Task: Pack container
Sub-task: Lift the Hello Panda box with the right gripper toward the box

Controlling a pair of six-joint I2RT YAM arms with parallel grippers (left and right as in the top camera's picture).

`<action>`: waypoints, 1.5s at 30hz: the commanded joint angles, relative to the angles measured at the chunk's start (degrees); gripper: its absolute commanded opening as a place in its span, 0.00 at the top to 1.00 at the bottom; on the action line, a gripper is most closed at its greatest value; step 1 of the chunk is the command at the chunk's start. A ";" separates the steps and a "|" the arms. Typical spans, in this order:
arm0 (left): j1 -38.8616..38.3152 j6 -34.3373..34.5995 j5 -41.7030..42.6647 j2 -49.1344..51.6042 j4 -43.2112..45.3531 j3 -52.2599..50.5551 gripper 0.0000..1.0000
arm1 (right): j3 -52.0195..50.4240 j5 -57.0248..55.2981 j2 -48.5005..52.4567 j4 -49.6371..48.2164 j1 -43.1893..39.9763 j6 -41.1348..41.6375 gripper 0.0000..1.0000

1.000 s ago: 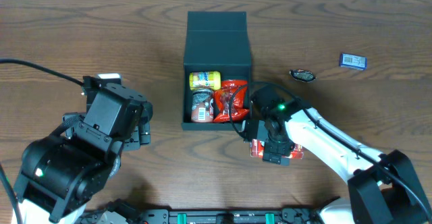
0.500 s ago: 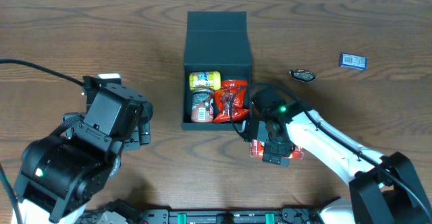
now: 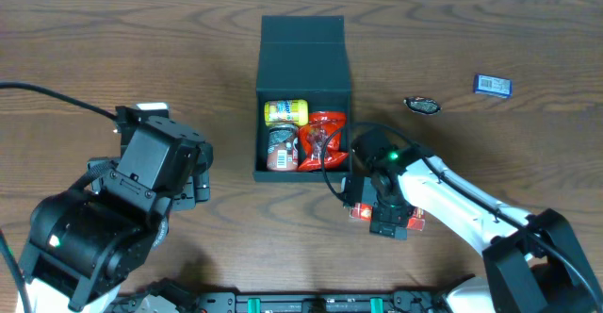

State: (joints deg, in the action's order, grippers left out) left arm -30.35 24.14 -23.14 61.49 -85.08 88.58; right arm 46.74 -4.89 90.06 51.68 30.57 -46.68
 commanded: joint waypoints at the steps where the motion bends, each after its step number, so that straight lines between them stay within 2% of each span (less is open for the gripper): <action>1: 0.35 -0.33 -1.42 -0.11 -0.15 -0.04 0.05 | -0.48 -0.02 0.70 -0.13 0.26 0.35 0.10; 4: 0.35 -0.33 -1.40 -0.11 -0.15 -0.04 0.05 | -0.48 -0.04 0.70 -0.37 0.26 0.35 0.17; 8: 0.35 -0.33 -1.25 -0.11 -0.15 -0.04 0.05 | -0.48 -0.02 0.70 -0.74 0.26 0.35 0.31; 17: 0.35 -0.31 -1.22 -0.11 -0.15 -0.04 0.05 | -0.48 0.00 0.70 -1.18 0.26 0.37 0.42; 18: 0.35 -0.31 -1.25 -0.11 -0.15 -0.04 0.05 | -0.48 0.00 0.70 -1.18 0.26 0.37 0.48; 20: 0.35 -0.31 -1.25 -0.11 -0.15 -0.04 0.05 | -0.48 0.70 0.70 -1.49 0.26 0.39 0.53; 24: 0.35 -0.31 -1.25 -0.11 -0.13 -0.04 0.05 | -0.46 1.88 0.70 -2.10 0.26 2.62 0.60; 27: 0.35 -0.31 -1.25 -0.11 -0.13 -0.04 0.05 | -0.46 2.84 0.70 -2.21 0.26 3.58 0.79; 29: 0.35 -0.31 -1.25 -0.11 -0.02 -0.04 0.05 | -0.46 3.06 0.68 -2.23 0.26 5.22 0.83; 31: 0.35 -0.31 -1.25 -0.11 0.07 -0.04 0.05 | -0.46 3.06 0.68 -2.19 0.28 6.25 0.99; 45: 0.35 -0.33 -1.31 -0.11 0.31 -0.04 0.05 | 2.69 4.81 0.02 -1.22 0.39 10.75 0.99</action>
State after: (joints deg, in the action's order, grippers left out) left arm -30.37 24.14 -23.11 61.49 -84.82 88.58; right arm 47.48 -3.57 89.82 50.96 30.57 -38.72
